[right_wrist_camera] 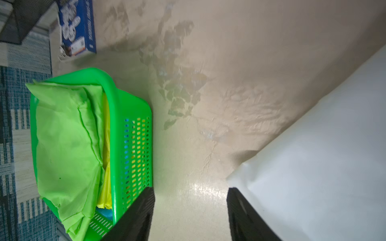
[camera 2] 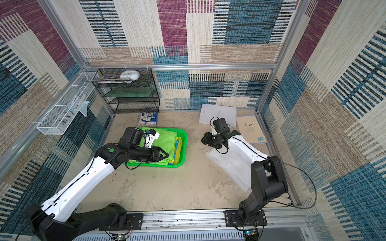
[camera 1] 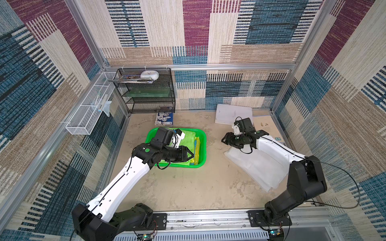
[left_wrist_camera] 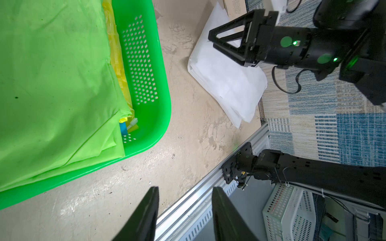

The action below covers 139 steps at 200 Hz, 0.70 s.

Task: Put the folded raincoat in the basket
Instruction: Move the raincoat to the center of the board.

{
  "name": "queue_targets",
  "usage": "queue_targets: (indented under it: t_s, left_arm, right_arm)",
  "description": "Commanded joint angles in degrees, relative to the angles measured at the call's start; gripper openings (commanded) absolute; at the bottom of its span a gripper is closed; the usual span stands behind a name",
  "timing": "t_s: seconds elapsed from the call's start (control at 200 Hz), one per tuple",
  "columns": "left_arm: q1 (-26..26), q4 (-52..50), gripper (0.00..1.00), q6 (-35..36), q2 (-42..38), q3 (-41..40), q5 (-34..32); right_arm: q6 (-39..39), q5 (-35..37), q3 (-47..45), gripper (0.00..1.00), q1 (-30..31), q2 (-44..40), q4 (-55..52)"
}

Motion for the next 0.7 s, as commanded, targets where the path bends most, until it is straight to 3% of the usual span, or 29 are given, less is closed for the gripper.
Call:
queue_targets:
  t_s: [0.0,0.09,0.305,0.446,0.526,0.691]
  left_arm:
    - [0.1,0.6,0.47,0.0,-0.2,0.1,0.6]
    - [0.0,0.9,0.47,-0.3,-0.2,-0.2,0.8]
    - [-0.1,0.9,0.47,-0.2,-0.4,-0.9,1.3]
    - [-0.1,1.5,0.47,-0.2,-0.3,-2.0,1.4]
    - [-0.2,2.2,0.47,-0.7,-0.2,-2.6,1.9]
    - [-0.6,2.4,0.47,-1.0,-0.2,-1.8,2.0]
  right_arm:
    - [-2.4,5.6,-2.8,0.62,-5.6,-1.6,-5.5]
    - [-4.2,5.8,-4.9,0.61,-11.5,-1.2,-7.7]
    - [-5.1,13.1,-9.7,0.60,-17.9,-0.9,-7.9]
    - [-5.3,6.6,-13.8,0.58,-17.9,1.4,-5.1]
    - [-4.6,-1.1,-16.2,0.54,-15.6,2.3,-1.9]
    - [-5.1,-11.3,-12.9,0.53,-2.9,5.4,-0.6]
